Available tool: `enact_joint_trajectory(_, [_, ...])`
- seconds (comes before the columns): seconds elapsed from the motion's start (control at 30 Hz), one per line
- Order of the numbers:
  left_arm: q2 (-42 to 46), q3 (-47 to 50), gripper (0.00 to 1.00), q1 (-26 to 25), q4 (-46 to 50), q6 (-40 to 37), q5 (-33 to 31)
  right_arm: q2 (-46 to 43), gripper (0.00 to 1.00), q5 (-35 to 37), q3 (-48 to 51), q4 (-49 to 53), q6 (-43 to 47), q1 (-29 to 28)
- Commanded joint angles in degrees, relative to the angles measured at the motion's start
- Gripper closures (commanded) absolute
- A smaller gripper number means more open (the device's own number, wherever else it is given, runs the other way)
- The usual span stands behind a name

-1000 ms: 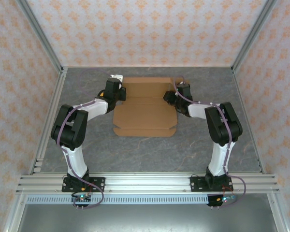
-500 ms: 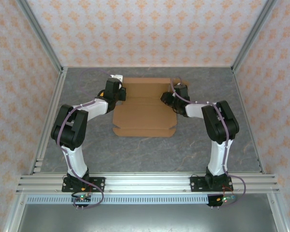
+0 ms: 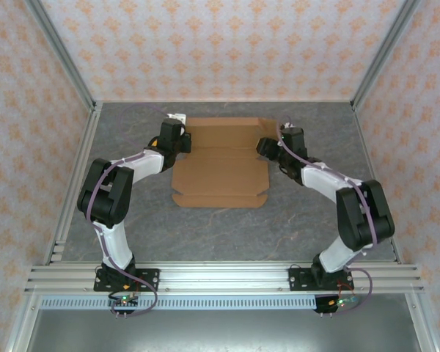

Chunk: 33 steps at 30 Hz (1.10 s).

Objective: Fold the paper box

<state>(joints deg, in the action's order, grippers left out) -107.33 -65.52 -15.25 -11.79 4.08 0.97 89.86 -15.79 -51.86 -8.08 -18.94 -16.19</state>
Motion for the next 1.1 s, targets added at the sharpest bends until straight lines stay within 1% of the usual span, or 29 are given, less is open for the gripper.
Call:
enact_joint_trajectory(0.0, [1.6, 0.65, 1.0, 0.38, -1.13, 0.75, -1.19, -7.08, 0.36, 3.52, 1.14, 5.39, 5.42, 1.66])
enact_joint_trajectory(0.1, [1.64, 0.65, 1.0, 0.39, -1.05, 0.76, -1.11, -11.94, 0.36, 2.6, 0.47, 7.2, 7.18, 4.24])
enact_joint_trajectory(0.23, [1.86, 0.74, 1.0, 0.44, -1.04, 0.71, -1.15, -12.5, 0.37, -3.57, -2.58, 7.45, 7.31, 8.9])
enact_joint_trajectory(0.3, [1.93, 0.63, 1.0, 0.42, -0.96, 0.68, -1.06, -10.9, 0.37, -7.97, -4.36, 6.35, 6.49, 11.1])
enact_joint_trajectory(0.37, [1.95, 0.54, 1.0, 0.44, -0.83, 0.74, -1.06, -7.85, 0.34, -13.99, -7.26, 5.23, 6.09, 12.8])
enact_joint_trajectory(0.5, [2.06, 0.72, 1.0, 0.4, -0.86, 0.71, -0.95, -0.42, 0.28, -20.06, -15.65, 8.97, 8.96, 13.55])
enact_joint_trajectory(0.6, [2.17, 0.83, 1.0, 0.39, -1.03, 0.82, -0.85, 4.46, 0.27, -20.18, -20.51, 11.49, 12.22, 13.66])
enact_joint_trajectory(0.67, [2.11, 0.75, 1.0, 0.4, -1.04, 0.86, -0.77, 7.04, 0.29, -20.22, -23.21, 13.11, 14.07, 13.98])
enact_joint_trajectory(0.87, [2.03, 0.61, 1.0, 0.41, -0.94, 0.93, -0.7, 12.03, 0.4, -18.55, -27.54, 17.65, 18.47, 14.01])
enact_joint_trajectory(0.97, [2.04, 0.65, 1.0, 0.44, -0.95, 1.0, -0.71, 13.75, 0.43, -18.04, -27.91, 19.06, 19.46, 14.08])
enact_joint_trajectory(1.07, [1.95, 0.47, 1.0, 0.39, -0.8, 1.02, -0.59, 14.28, 0.51, -19.03, -26.92, 18.55, 20.11, 14.07])
